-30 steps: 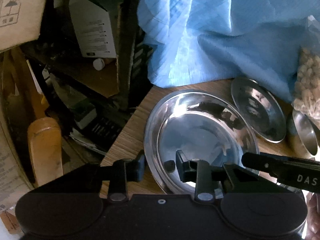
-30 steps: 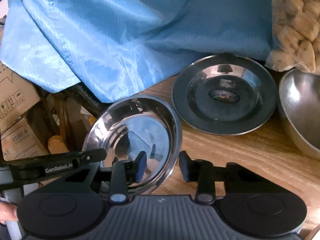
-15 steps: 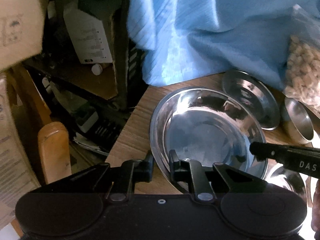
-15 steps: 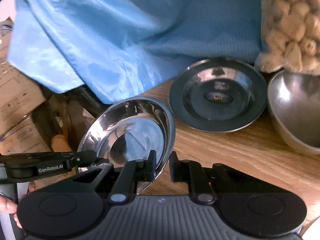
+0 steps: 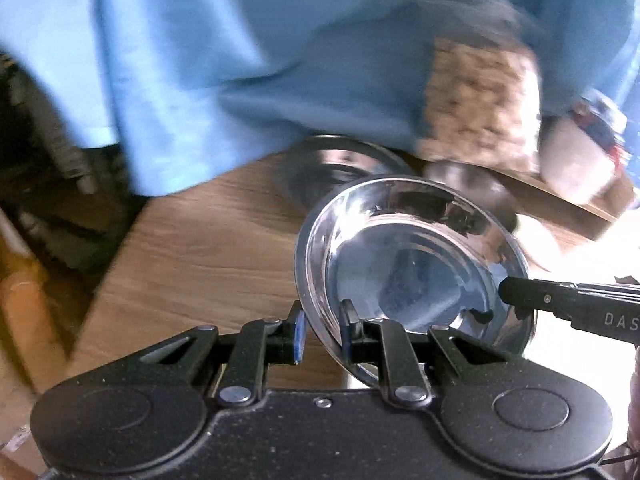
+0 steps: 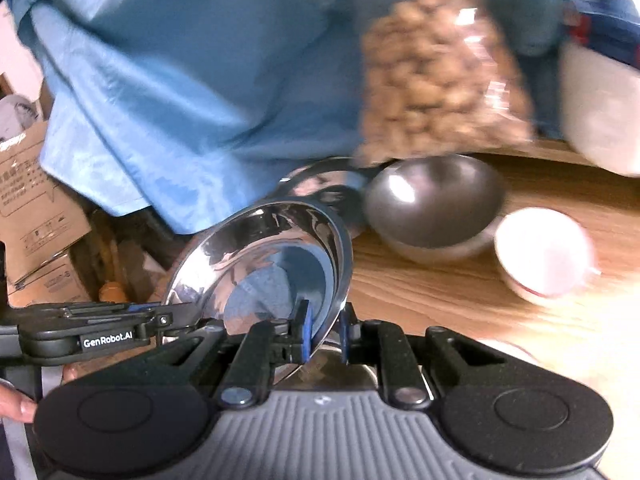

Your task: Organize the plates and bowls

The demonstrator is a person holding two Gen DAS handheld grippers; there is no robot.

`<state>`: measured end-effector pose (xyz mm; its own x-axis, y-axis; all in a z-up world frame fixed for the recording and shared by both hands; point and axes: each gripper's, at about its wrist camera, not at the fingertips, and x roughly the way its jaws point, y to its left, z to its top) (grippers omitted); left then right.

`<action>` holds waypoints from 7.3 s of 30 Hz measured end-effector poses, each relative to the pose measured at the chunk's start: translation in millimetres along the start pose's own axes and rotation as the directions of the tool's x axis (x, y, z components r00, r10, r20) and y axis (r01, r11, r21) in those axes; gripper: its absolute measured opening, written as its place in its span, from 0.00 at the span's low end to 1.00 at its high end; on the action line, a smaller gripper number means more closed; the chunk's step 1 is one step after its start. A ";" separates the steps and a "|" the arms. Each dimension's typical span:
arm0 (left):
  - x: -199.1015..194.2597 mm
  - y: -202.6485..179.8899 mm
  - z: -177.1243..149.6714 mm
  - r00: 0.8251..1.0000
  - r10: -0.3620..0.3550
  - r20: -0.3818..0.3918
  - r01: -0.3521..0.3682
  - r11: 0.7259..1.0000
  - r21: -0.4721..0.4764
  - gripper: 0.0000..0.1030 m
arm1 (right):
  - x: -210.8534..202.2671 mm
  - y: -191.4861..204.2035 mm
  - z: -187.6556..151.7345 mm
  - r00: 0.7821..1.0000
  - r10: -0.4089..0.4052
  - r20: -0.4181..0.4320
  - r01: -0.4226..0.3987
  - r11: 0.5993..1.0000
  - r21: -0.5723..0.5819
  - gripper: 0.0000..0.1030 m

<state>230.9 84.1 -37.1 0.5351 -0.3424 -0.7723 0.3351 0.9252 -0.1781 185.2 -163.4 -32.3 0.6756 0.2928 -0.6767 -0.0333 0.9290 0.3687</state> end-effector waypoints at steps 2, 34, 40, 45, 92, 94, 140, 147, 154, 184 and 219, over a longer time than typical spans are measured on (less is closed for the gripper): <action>4.4 -8.6 -3.1 0.999 -0.033 -0.010 0.034 0.999 0.009 0.18 | -12.9 -10.0 -5.9 1.000 -0.016 0.004 0.016 1.000 0.025 0.16; 2.7 -9.6 -33.1 0.991 0.003 -0.133 0.007 0.997 0.074 0.16 | -28.0 -12.3 -59.1 0.988 0.004 -0.157 -0.002 1.000 0.015 0.21; 7.6 -12.2 -35.2 0.988 0.012 -0.155 0.001 0.996 0.086 0.16 | -26.8 -14.5 -61.3 0.985 -0.008 -0.170 0.013 0.999 0.030 0.22; 10.3 -12.2 -35.2 0.987 0.016 -0.159 -0.002 0.996 0.086 0.16 | -24.2 -13.5 -61.2 0.984 -0.015 -0.180 0.019 1.000 0.018 0.25; 23.1 -12.0 5.0 0.991 0.122 -0.054 -0.111 0.977 0.181 0.99 | -22.5 4.3 -6.2 0.986 -0.034 -0.160 0.027 0.999 -0.043 0.88; 24.6 -10.5 6.9 0.990 0.127 -0.057 -0.114 0.975 0.189 0.99 | -17.8 3.2 0.2 0.989 -0.023 -0.148 0.019 1.000 -0.024 0.93; 166.6 64.6 129.8 0.991 -0.073 -0.115 0.057 0.989 -0.136 0.53 | 124.8 -16.9 29.0 1.000 0.010 0.013 -0.015 0.840 0.543 0.47; 175.0 60.1 133.1 0.986 -0.109 -0.123 0.091 0.985 -0.143 0.32 | 136.8 -15.5 32.1 1.000 0.012 -0.004 -0.008 0.845 0.534 0.39; 161.5 85.2 127.8 0.983 -0.126 -0.136 0.100 0.978 -0.182 0.17 | 143.4 -15.9 29.1 1.000 -0.013 -0.014 0.018 0.855 0.519 0.21; 73.2 76.1 64.7 0.988 -0.045 -0.146 0.020 0.985 -0.170 0.21 | 93.1 18.6 21.9 0.990 0.086 -0.110 -0.053 0.959 0.277 0.22; 24.6 30.6 35.8 0.995 -0.099 -0.033 0.098 0.994 -0.045 0.23 | -3.0 2.9 -5.9 0.995 0.092 0.035 -0.097 0.976 0.197 0.22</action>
<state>282.1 98.1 -39.7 0.4732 -0.4269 -0.7706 0.3502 0.8938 -0.2801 178.7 -160.2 -33.0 0.6947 0.3689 -0.6175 0.0468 0.8335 0.5506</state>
